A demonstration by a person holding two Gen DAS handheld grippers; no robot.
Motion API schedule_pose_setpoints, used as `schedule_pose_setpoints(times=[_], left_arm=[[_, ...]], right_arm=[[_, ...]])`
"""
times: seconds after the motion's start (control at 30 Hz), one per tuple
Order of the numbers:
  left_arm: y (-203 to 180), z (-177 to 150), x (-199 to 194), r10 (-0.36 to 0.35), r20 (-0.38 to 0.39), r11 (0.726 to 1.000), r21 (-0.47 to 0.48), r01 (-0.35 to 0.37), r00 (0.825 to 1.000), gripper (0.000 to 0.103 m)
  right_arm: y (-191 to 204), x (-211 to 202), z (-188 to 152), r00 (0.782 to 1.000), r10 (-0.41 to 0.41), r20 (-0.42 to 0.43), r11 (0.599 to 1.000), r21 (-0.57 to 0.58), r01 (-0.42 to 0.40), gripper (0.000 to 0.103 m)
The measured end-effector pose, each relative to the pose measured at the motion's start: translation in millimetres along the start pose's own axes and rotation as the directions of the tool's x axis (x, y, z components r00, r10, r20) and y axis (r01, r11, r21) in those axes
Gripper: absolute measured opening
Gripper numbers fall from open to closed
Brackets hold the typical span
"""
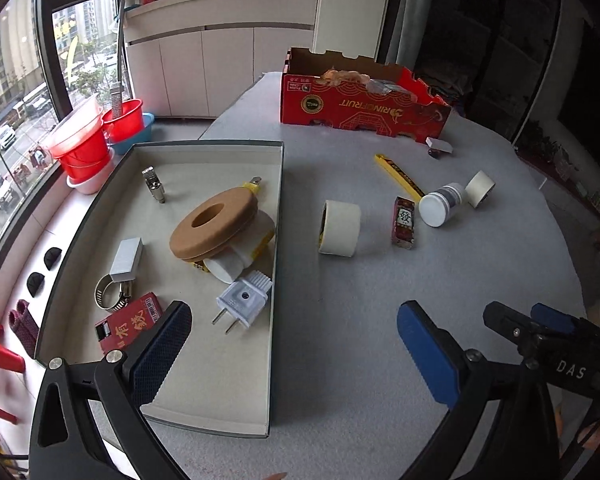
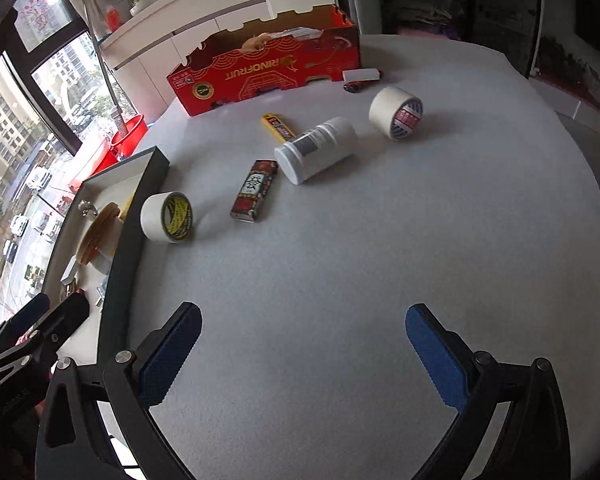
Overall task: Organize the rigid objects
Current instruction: 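Withdraw both grippers toward the white tape roll and the gray-labelled pill bottle, then grasp the gray-labelled pill bottle with the right gripper while the left gripper grasps the white tape roll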
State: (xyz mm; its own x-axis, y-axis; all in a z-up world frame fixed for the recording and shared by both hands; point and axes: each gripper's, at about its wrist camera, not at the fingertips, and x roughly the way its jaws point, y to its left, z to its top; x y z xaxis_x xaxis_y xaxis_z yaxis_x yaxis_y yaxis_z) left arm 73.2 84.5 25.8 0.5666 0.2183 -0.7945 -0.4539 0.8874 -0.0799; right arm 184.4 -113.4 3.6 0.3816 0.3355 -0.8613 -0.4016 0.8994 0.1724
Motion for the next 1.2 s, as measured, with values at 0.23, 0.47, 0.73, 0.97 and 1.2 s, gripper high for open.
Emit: schedule_pose_setpoints(times=[0.23, 0.47, 0.73, 0.97, 1.2], left_arm=[[-44, 26, 34, 0.064, 0.004, 0.996, 0.061, -0.064, 0.998, 0.103], [-63, 50, 81, 0.081, -0.036, 0.994, 0.082, -0.078, 0.996, 0.103], [-68, 53, 116, 0.095, -0.091, 0.992, 0.097, -0.086, 0.991, 0.103], [-69, 56, 130, 0.073, -0.106, 0.993, 0.096, -0.063, 0.992, 0.103], [-57, 61, 140, -0.023, -0.147, 1.000, 0.006, 0.025, 0.989, 0.103]], right_arm=[[-53, 2, -15, 0.999, 0.022, -0.034, 0.994, 0.108, -0.018, 0.103], [-56, 14, 0, 1.000, 0.014, -0.027, 0.997, 0.075, -0.011, 0.103], [-23, 45, 70, 0.998, 0.031, 0.046, 0.998, -0.065, -0.028, 0.103], [10, 75, 105, 0.994, 0.082, 0.069, 0.978, -0.200, -0.067, 0.103], [21, 105, 113, 0.997, 0.063, 0.041, 0.967, -0.249, -0.051, 0.094]])
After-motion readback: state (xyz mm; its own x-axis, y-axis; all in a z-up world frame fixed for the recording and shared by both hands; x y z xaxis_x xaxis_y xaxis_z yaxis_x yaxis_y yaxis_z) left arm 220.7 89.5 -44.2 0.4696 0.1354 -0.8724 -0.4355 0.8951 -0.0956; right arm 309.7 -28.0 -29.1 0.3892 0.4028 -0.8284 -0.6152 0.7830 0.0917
